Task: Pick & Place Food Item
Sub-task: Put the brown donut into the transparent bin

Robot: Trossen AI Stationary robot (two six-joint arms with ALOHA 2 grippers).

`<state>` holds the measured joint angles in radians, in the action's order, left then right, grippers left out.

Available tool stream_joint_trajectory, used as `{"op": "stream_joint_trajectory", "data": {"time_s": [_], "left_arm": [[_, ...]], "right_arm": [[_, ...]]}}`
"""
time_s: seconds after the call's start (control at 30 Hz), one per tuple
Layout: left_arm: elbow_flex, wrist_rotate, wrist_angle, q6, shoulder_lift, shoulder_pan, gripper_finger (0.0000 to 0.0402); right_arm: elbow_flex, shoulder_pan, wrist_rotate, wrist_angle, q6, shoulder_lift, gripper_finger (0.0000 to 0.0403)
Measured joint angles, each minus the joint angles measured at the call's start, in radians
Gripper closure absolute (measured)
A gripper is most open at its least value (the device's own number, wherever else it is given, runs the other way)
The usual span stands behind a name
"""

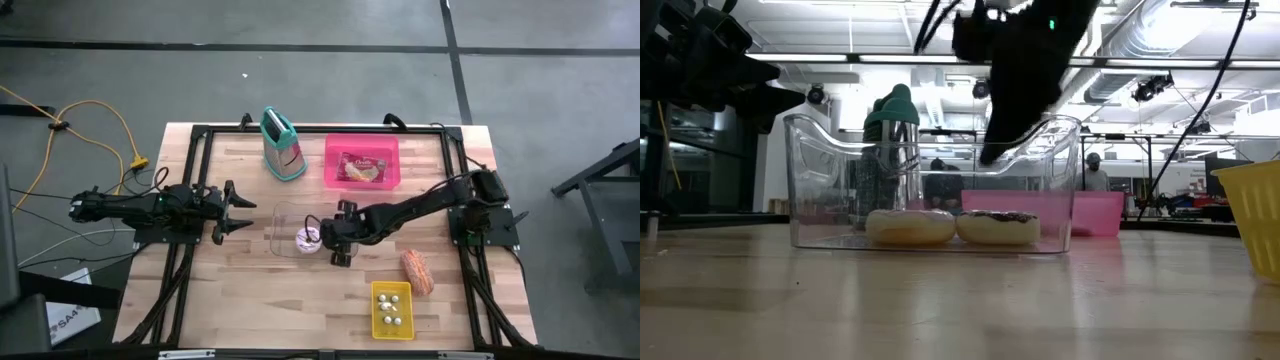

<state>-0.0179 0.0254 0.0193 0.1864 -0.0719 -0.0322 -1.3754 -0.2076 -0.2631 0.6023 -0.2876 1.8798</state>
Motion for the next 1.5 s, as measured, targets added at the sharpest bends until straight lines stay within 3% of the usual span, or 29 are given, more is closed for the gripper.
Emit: {"op": "stream_joint_trajectory", "data": {"time_s": [0.27, 0.87, 1.5], "left_arm": [[0.000, 0.000, 0.002, 0.000, 0.000, 0.000, 0.0156], [0.000, 0.000, 0.023, 0.000, 0.000, -0.001, 0.0156], [0.000, 0.000, 0.035, 0.000, 0.000, -0.001, 0.0156]], "right_arm": [[-0.001, 0.002, -0.060, -0.031, 0.082, -0.149, 0.0241], [-0.001, -0.050, -0.111, 0.016, 0.032, -0.180, 0.0241], [0.000, -0.184, -0.035, 0.480, -0.520, -0.291, 0.0241]]}}
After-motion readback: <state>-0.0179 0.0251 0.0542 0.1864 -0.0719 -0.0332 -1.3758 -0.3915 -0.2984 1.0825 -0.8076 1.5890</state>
